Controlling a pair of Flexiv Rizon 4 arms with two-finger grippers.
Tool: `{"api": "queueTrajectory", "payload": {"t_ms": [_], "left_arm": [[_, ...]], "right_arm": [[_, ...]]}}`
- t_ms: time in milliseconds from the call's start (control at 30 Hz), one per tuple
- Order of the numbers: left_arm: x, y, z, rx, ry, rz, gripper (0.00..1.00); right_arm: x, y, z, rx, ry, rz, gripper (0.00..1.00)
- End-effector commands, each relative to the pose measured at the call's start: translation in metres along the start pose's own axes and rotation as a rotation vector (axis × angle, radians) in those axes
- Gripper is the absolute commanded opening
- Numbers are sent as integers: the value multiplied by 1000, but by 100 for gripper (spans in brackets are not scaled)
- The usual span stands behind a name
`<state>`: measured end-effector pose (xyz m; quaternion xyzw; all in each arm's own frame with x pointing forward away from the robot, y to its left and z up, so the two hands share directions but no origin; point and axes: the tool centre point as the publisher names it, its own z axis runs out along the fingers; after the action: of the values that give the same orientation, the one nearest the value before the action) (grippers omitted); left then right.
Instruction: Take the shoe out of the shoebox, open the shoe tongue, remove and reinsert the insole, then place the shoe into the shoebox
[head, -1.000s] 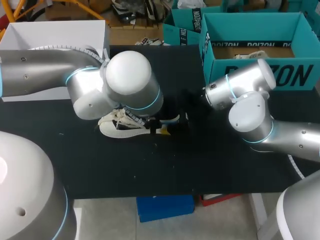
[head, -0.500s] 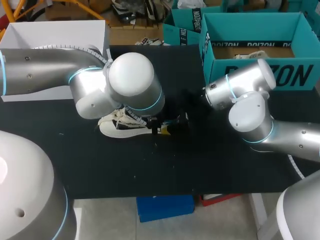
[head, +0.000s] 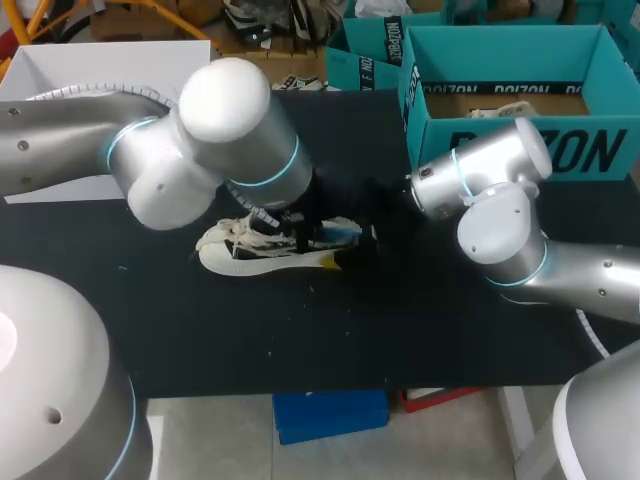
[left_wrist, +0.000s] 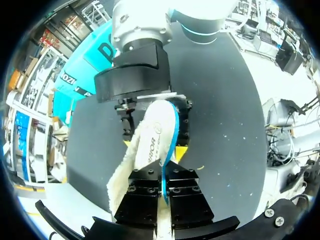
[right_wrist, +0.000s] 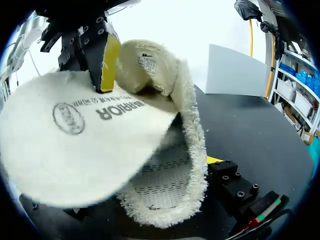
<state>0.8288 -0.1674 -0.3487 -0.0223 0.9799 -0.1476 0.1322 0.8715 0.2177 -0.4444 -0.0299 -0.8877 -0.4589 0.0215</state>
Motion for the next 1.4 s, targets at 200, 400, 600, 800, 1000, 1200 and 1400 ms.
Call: {"api": "queueTrajectory", "payload": {"t_ms": [200,400,600,800,1000,1200,1400], "left_arm": [[14,3,-77,201,122,-19,0],[16,-15,-106,319,216,-45,0],[9,-33,-137,469,336,-128,0],[3,-49,-178,628,422,-170,0],[-1,-62,-213,750,500,-159,0],[-1,-62,-213,750,500,-159,0],[-1,-62,-213,750,500,-159,0]], "right_arm": [[-1,-2,1,1,-1,1,0],[-1,-2,1,1,-1,1,0],[-1,-2,1,1,-1,1,0],[-1,-2,1,1,-1,1,0],[-1,-2,1,1,-1,1,0],[-1,-2,1,1,-1,1,0],[-1,-2,1,1,-1,1,0]]}}
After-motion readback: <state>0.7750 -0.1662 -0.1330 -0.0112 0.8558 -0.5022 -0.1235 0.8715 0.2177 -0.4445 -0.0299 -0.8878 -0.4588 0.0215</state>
